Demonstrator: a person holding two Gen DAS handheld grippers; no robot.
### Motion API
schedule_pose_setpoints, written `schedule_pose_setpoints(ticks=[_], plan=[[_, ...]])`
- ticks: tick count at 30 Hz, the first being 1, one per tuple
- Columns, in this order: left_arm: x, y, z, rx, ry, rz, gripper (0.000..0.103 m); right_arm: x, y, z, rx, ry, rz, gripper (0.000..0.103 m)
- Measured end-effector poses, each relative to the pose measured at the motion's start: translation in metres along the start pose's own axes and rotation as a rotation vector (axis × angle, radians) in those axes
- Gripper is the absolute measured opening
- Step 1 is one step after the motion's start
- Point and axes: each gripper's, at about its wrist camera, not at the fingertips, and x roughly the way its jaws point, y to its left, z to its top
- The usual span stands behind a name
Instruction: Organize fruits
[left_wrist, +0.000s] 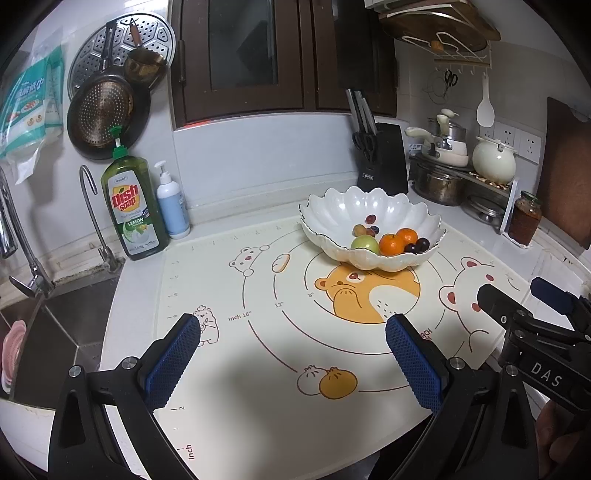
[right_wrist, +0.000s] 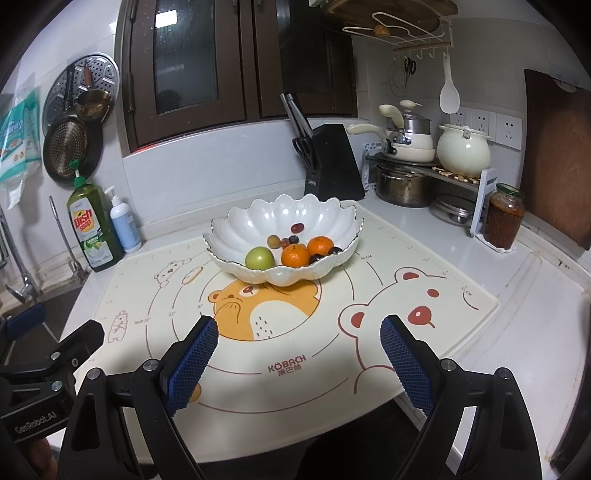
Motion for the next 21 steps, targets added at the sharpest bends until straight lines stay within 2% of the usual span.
schedule_pose_setpoints(ticks=[21], plan=[[-0.001,0.0012,0.0002,-0.002,-0.002,0.001,0.102,-0.0007,-0.0004,-0.0005,0.001,-0.002,-0.001,0.09]])
